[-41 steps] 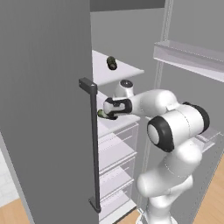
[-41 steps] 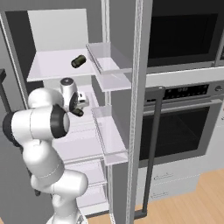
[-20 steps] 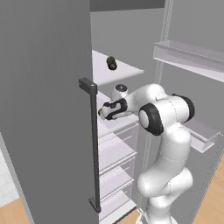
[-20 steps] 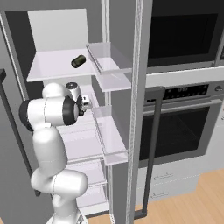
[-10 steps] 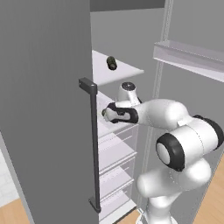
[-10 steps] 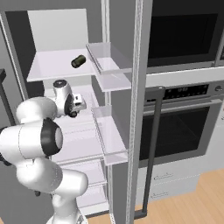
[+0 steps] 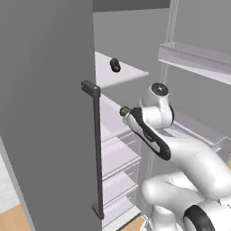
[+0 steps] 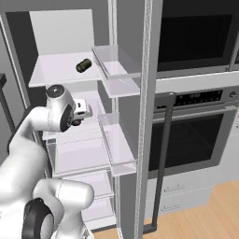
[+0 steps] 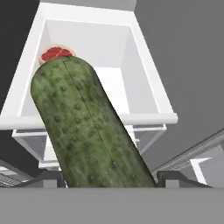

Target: Place one cucumber and one steak in each tupperware on the nearby counter, to pack two identical lunches.

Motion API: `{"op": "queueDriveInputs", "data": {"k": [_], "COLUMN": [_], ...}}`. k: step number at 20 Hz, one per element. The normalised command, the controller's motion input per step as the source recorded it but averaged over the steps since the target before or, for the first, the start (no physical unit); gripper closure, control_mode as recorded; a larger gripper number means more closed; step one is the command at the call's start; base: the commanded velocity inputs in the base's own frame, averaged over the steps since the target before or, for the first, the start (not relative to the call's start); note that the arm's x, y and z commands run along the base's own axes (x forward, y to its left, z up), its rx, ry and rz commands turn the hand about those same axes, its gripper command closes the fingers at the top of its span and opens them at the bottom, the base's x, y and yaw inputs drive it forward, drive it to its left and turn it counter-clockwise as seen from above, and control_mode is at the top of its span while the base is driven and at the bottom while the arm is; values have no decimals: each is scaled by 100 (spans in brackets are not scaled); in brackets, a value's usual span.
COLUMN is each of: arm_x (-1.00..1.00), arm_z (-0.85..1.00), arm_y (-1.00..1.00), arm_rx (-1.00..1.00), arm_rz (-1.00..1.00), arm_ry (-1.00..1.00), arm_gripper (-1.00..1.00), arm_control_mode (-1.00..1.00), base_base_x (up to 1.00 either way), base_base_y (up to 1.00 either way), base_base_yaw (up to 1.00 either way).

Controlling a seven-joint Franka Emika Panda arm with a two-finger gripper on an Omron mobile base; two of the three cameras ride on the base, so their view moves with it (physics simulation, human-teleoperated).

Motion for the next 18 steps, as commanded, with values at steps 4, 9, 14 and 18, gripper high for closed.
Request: {"op": "queueDriveInputs", "data": {"k": [4,9,14,18], "arm_x": [-75,0,0,0], "arm_z": [-3,0,0,0], "arm_y": [-19,0,0,0], "arm_rx": [0,0,0,0], "arm_rz": [3,0,0,0], "arm_ry": [-17,0,0,0], "arm_gripper": [100,100,100,100], "arm_control_mode": [100,100,100,100], "base_base_x": [-25,-100,-100,-100], "base_base_y": [-12,-52,-62,-89], "base_base_yaw": [0,1,0,-6]}}
